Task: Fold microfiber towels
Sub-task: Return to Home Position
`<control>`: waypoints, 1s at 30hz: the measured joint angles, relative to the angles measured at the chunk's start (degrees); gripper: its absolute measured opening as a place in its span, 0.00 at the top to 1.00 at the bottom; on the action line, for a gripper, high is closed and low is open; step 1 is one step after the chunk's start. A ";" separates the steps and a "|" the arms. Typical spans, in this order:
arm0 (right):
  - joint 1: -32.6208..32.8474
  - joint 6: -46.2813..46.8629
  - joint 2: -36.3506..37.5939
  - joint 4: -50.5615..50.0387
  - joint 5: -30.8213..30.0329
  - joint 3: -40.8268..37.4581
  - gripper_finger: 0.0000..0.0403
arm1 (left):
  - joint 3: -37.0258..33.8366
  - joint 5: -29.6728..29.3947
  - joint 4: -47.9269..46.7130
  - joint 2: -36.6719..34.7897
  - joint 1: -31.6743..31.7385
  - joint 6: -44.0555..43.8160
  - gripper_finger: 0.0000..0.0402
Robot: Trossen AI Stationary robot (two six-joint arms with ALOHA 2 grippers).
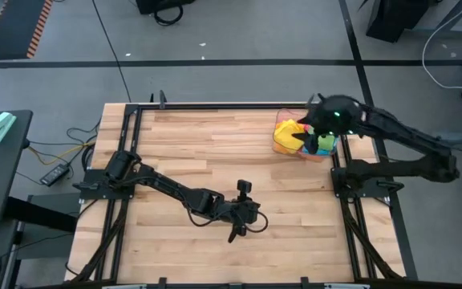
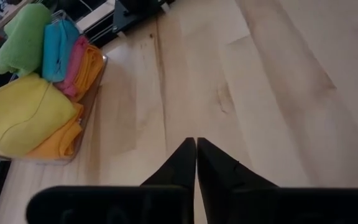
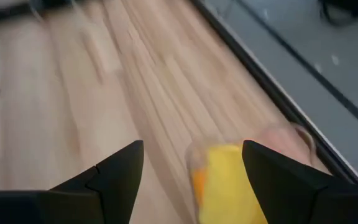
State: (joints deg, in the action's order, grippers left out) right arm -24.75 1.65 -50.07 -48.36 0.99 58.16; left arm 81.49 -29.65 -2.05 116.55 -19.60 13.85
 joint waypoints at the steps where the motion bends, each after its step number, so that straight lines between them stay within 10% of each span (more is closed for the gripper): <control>1: 0.92 0.89 1.91 1.85 0.02 -1.24 0.30 | 0.00 0.02 0.05 0.00 -0.06 0.00 0.95; 14: 17.36 12.40 24.36 36.01 -0.84 -28.63 0.30 | 0.00 0.00 4.29 0.00 -1.96 -7.15 0.96; 30: 23.04 6.63 43.86 50.92 1.31 -49.68 0.30 | -0.60 5.48 6.23 -9.74 -1.47 -4.39 0.98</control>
State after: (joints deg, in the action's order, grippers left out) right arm -1.72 8.28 -6.21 2.56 2.30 8.48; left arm 80.90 -24.17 4.18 106.82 -21.07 9.46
